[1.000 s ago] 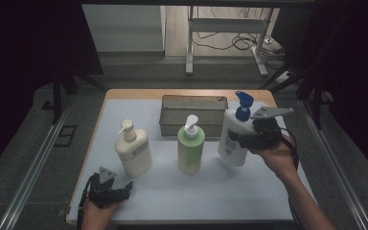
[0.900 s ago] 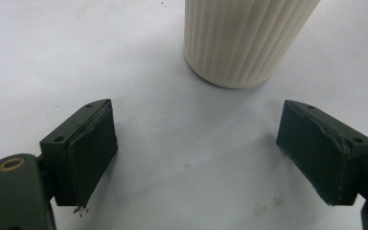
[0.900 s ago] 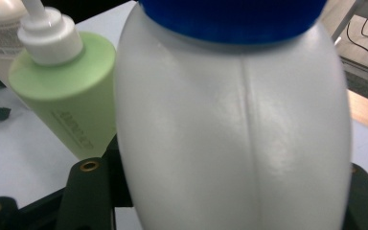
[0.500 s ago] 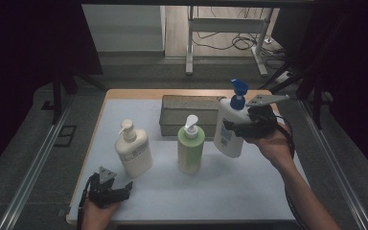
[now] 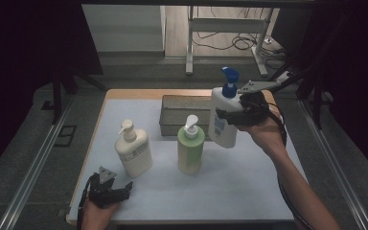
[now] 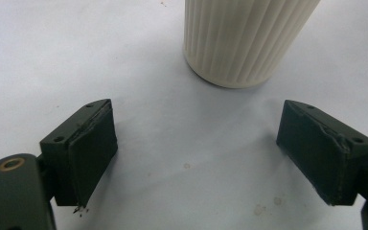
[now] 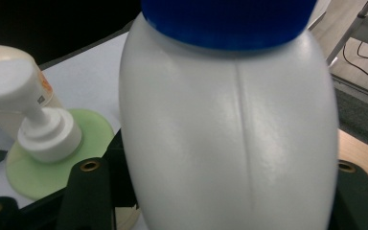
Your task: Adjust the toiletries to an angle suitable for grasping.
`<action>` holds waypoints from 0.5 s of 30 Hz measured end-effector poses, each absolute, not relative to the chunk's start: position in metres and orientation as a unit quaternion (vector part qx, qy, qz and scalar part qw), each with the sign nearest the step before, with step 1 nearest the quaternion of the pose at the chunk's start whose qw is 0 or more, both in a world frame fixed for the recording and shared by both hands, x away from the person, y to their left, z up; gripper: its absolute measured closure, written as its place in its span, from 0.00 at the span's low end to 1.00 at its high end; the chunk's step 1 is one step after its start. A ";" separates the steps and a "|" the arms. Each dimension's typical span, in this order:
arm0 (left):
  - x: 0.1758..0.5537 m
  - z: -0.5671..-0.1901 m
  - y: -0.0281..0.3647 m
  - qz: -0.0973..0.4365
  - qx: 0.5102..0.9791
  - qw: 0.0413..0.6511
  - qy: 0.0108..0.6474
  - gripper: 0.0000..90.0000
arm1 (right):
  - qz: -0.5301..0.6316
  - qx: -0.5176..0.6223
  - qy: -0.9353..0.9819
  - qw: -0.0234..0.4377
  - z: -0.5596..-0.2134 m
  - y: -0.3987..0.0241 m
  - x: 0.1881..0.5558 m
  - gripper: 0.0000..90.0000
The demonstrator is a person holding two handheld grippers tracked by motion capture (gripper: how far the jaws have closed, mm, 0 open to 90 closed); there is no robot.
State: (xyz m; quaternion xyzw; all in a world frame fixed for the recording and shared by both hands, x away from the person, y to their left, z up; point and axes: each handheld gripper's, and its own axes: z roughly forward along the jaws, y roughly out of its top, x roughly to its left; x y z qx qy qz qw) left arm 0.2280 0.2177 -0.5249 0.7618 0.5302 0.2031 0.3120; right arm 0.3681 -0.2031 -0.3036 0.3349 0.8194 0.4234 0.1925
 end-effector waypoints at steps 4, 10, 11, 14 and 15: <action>0.228 -0.525 0.218 0.203 0.762 0.312 0.530 0.15 | 0.428 0.333 0.818 0.191 -0.300 -0.198 0.376 0.45; 0.228 -0.525 0.218 0.203 0.762 0.312 0.530 0.15 | 0.426 0.335 0.817 0.196 -0.298 -0.188 0.389 0.45; 0.228 -0.525 0.218 0.203 0.762 0.312 0.530 0.15 | 0.426 0.335 0.817 0.196 -0.298 -0.188 0.389 0.45; 0.228 -0.525 0.218 0.203 0.762 0.312 0.530 0.15 | 0.424 0.334 0.818 0.200 -0.296 -0.182 0.396 0.45; 0.228 -0.525 0.218 0.203 0.762 0.312 0.530 0.15 | 0.424 0.334 0.818 0.200 -0.296 -0.182 0.396 0.45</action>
